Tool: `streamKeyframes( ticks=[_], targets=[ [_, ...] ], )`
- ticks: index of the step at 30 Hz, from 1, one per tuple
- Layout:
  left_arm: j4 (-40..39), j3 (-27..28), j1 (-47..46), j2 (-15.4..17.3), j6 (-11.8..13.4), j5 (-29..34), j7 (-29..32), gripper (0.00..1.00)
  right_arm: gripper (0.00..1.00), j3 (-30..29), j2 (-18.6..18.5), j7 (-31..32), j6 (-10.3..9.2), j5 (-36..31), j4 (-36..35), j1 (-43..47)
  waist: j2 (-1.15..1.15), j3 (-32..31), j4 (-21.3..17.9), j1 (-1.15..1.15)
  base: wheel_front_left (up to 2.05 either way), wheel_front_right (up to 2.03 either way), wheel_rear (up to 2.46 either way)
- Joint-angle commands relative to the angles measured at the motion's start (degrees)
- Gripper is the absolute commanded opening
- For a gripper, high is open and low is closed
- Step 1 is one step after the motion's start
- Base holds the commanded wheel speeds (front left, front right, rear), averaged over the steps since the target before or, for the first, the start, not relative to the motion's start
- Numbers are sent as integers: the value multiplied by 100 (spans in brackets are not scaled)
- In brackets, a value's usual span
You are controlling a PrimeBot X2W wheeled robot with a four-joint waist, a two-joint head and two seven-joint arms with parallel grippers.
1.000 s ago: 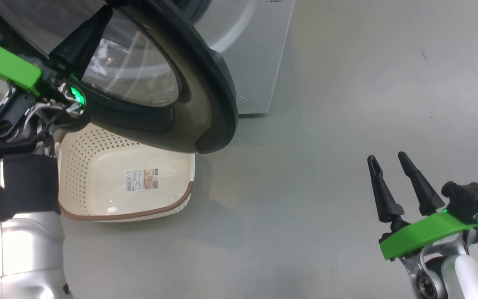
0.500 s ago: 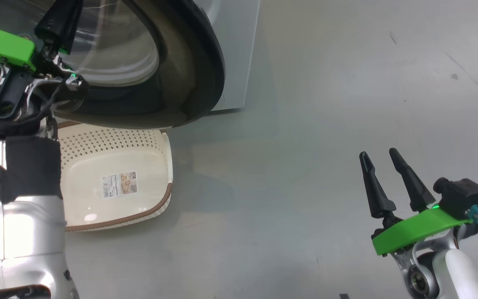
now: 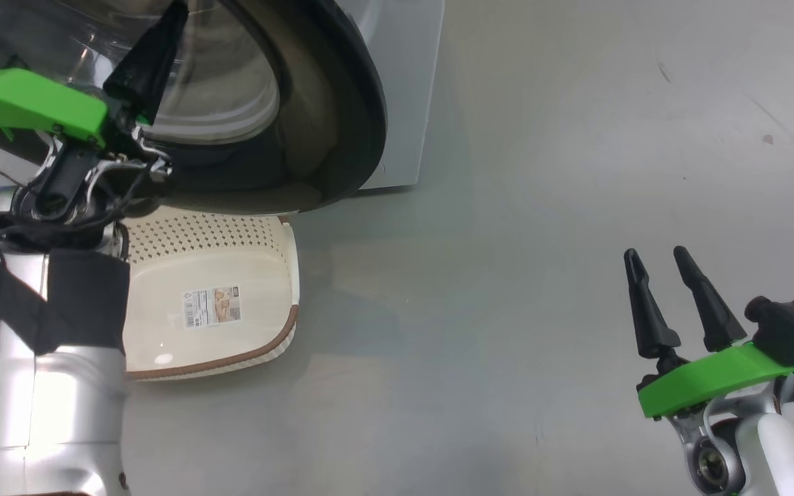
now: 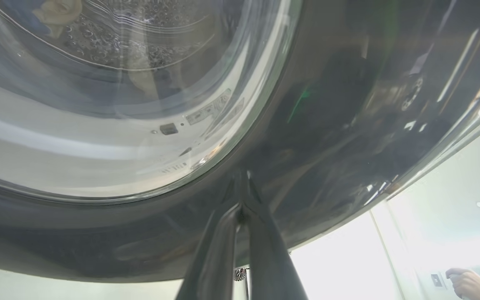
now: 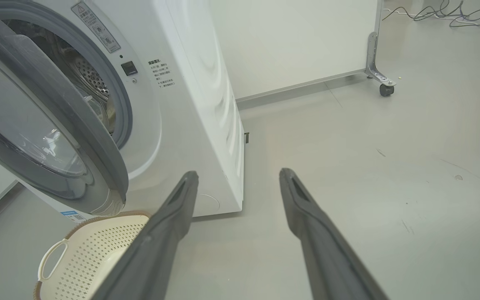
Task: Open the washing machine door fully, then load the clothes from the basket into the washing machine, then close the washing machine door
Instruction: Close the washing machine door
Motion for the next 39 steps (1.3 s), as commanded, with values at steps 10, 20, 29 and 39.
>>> streamKeyframes(
  ticks=[10, 20, 29, 39],
  targets=[
    [-1026, -897, 870, 716, -41, 1204, -660, 100, 100, -317, -20, -28, 58, -168, -263, 82, 0, -424, 447, 0, 0, 0, 0],
    [-1494, -1866, 2467, 1452, 294, 3713, -2681, 100, 100, -348, -20, 142, 58, -356, -432, 319, 0, -840, 666, 0, 0, 0, 0],
    [-1739, -1911, 3658, 1628, 1223, 5103, -3976, 100, 100, -271, -20, 325, 58, -616, -553, 611, 0, -1159, 743, 0, 0, 0, 0],
    [-2738, -1555, 4624, 1596, 1728, 5957, -4062, 100, 100, -206, -20, 470, 58, -822, -724, 753, 0, -1223, 825, 0, 0, 0, 0]
  ],
)
